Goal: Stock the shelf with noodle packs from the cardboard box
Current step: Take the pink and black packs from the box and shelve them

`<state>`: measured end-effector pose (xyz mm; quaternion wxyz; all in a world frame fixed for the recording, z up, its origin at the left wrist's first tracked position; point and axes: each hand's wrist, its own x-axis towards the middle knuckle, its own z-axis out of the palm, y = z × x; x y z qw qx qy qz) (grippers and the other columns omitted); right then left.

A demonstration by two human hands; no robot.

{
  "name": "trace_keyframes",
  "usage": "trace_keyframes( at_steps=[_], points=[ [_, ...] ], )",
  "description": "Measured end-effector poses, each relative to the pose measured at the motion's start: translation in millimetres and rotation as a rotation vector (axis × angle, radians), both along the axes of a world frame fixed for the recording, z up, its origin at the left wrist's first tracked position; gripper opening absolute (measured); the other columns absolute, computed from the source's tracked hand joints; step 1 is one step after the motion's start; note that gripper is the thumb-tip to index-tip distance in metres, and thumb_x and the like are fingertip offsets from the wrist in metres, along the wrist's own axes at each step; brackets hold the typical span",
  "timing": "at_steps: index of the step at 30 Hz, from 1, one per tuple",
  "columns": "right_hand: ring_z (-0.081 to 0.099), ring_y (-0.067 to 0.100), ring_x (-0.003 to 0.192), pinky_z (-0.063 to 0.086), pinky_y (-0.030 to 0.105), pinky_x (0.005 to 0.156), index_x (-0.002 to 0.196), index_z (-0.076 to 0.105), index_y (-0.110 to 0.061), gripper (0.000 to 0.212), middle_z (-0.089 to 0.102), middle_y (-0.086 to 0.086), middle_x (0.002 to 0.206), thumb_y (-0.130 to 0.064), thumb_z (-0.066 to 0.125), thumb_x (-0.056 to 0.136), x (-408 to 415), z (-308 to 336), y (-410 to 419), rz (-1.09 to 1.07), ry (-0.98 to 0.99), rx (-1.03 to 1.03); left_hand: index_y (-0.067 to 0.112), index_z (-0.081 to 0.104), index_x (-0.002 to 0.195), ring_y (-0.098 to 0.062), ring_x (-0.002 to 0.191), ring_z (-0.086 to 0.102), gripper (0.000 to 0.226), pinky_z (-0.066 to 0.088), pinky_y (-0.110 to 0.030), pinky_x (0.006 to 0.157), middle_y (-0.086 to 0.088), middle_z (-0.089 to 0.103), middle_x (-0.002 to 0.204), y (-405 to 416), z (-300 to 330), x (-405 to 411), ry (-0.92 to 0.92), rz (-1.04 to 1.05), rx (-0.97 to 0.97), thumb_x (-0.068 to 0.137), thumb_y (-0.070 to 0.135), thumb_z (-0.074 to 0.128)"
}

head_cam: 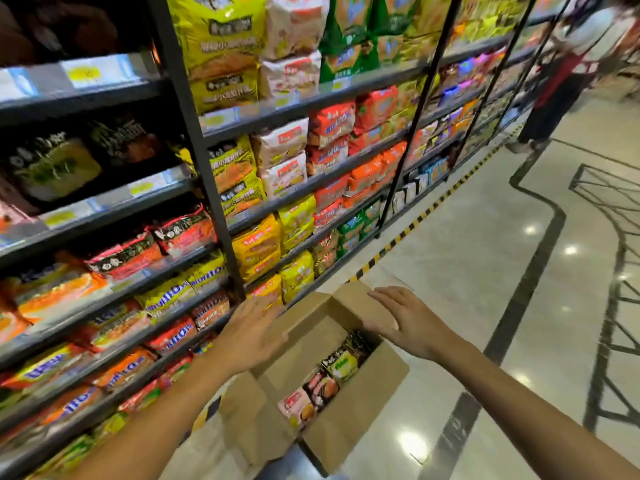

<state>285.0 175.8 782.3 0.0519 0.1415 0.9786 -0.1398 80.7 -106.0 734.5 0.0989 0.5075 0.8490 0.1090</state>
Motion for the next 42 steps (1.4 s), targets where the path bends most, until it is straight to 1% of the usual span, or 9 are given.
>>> trace_keyframes(
  at_steps=[13,17,23,27,31,35,37,40,42],
  points=[
    [0.035,0.02,0.14,0.031,0.033,0.115,0.152,0.035,-0.028,0.092,0.042,-0.001,0.153,-0.086,0.026,0.081,-75.7,-117.7,38.2,-0.051,-0.289,-0.207,0.016,0.03,0.153,-0.026,0.149,0.016,0.077,0.012,-0.034,0.119,-0.004,0.019,0.162,45.2,-133.7,-50.7,-0.43,0.144,-0.286,0.091,0.062,0.03],
    [0.035,0.021,0.14,0.029,0.029,0.111,0.153,0.035,-0.027,0.075,0.045,0.0,0.152,-0.07,0.044,0.091,-102.0,-157.7,49.2,-0.047,-0.407,-0.237,0.013,0.044,0.146,-0.028,0.143,0.031,0.105,0.025,-0.033,0.116,-0.01,0.04,0.151,43.5,-186.2,-54.5,-0.566,0.281,-0.279,0.072,0.082,0.016],
    [0.044,0.02,0.136,0.032,0.021,0.102,0.147,0.044,-0.018,0.067,0.048,0.003,0.15,-0.055,0.056,0.094,-145.8,-244.4,68.1,-0.048,-0.626,-0.392,0.001,0.051,0.134,-0.029,0.128,0.051,0.058,0.037,-0.028,0.1,-0.013,0.053,0.134,40.5,-252.8,-54.2,-0.796,0.638,-0.293,0.09,0.036,0.067],
    [0.051,0.024,0.132,0.04,0.028,0.102,0.147,0.044,-0.02,0.067,0.054,0.004,0.145,-0.052,0.063,0.091,-170.6,-344.1,84.7,-0.123,-0.736,-0.497,0.0,0.052,0.133,-0.019,0.123,0.049,0.043,0.035,-0.016,0.087,-0.006,0.05,0.13,49.1,-323.9,-47.4,-0.915,0.852,-0.253,0.094,0.011,0.065],
    [0.057,0.026,0.123,0.045,0.032,0.098,0.139,0.054,-0.017,0.061,0.061,0.006,0.135,-0.049,0.065,0.09,-182.4,-456.1,97.4,-0.146,-0.805,-0.549,0.016,0.047,0.141,-0.025,0.126,0.051,0.051,0.043,-0.03,0.098,-0.007,0.048,0.144,71.6,-423.3,-32.9,-1.026,1.025,-0.228,0.094,0.024,0.065],
    [0.064,0.025,0.11,0.042,0.023,0.085,0.116,0.068,-0.025,0.024,0.066,0.003,0.123,-0.028,0.07,0.092,-183.0,-550.9,101.9,-0.123,-0.767,-0.606,0.022,0.051,0.134,-0.016,0.116,0.053,0.043,0.043,-0.026,0.09,-0.003,0.053,0.137,93.1,-515.2,-22.8,-1.074,1.135,-0.19,0.093,0.023,0.065],
    [0.057,0.012,0.105,0.036,0.02,0.087,0.132,0.052,-0.022,0.043,0.056,-0.008,0.117,-0.022,0.068,0.092,-182.4,-597.1,98.6,-0.116,-0.769,-0.661,0.02,0.05,0.136,-0.018,0.119,0.053,0.046,0.044,-0.028,0.093,-0.002,0.054,0.134,97.6,-567.5,-19.8,-1.086,1.162,-0.157,0.093,0.018,0.066],
    [0.055,0.011,0.085,0.048,0.039,0.086,0.134,0.046,-0.011,0.075,0.06,-0.007,0.101,-0.047,0.065,0.071,-173.6,-675.5,101.3,-0.211,-0.775,-0.746,0.017,0.047,0.141,-0.022,0.122,0.055,0.051,0.044,-0.03,0.094,-0.004,0.053,0.136,105.7,-639.5,-21.1,-1.137,1.202,-0.102,0.093,0.016,0.065],
    [0.061,0.016,0.097,0.051,0.045,0.095,0.127,0.054,-0.029,0.06,0.065,-0.003,0.11,-0.049,0.068,0.072,-163.8,-728.0,105.3,-0.242,-0.79,-0.771,0.017,0.046,0.141,-0.019,0.117,0.054,0.05,0.041,-0.027,0.088,-0.003,0.053,0.133,109.9,-678.8,-23.2,-1.161,1.251,-0.072,0.094,0.016,0.064]
  ],
)
